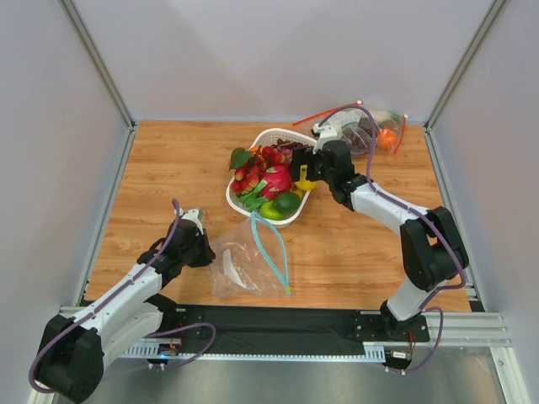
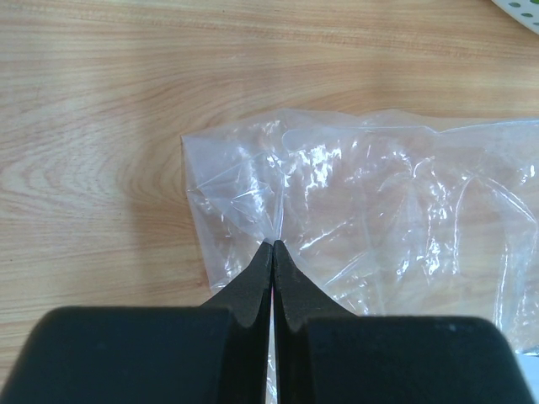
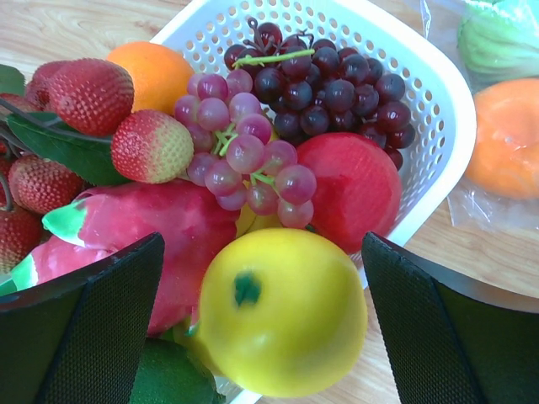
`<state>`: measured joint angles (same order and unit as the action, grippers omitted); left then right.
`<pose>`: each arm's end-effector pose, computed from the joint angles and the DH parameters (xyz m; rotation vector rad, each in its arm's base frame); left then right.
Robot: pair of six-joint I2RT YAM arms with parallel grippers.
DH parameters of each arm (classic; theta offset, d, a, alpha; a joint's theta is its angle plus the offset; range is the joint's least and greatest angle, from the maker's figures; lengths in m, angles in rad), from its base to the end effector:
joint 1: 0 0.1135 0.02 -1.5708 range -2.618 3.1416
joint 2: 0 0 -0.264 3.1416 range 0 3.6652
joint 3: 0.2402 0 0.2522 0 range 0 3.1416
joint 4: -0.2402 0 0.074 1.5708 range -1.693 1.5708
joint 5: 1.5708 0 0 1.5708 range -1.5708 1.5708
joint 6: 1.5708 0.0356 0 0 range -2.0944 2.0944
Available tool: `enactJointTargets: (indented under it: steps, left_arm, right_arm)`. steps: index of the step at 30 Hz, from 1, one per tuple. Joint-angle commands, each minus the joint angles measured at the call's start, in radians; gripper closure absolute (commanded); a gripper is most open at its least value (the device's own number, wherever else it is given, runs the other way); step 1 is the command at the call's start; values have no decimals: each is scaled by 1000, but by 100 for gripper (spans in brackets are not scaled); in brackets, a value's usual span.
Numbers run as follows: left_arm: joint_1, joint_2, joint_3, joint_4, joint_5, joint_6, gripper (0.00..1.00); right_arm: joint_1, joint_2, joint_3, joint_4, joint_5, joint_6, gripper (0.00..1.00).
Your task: Open the zip-top bag and remove the fake food
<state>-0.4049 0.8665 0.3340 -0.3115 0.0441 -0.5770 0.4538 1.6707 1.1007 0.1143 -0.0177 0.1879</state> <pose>0.1495 -0.0658 0.1601 -0.1921 2.4686 -0.4921 0.3443 0.1686 0.2463 -0.2833 2.0327 0.4208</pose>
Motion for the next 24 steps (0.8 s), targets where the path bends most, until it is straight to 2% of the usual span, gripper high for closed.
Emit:
enactJointTargets:
  steps: [1,6,15,23,24]
  left_arm:
    - [5,-14,33,-3,7,17,100]
    - [6,-18,31,-4,8,17,100]
    - [5,-20,33,3,11,19,100]
    - [5,-37,46,-8,13,14,100]
    - [5,-47,49,-23,10,12,94]
  right_arm:
    - [-7,6,18,76,5,11,0]
    - [-13,-15,5,88,9,19,0]
    - [-24,-152,-25,101,48,13,0]
    - [-50,-337,-76,-1,113,-4,0]
    - [-53,-374,-84,-22,123,-5,0]
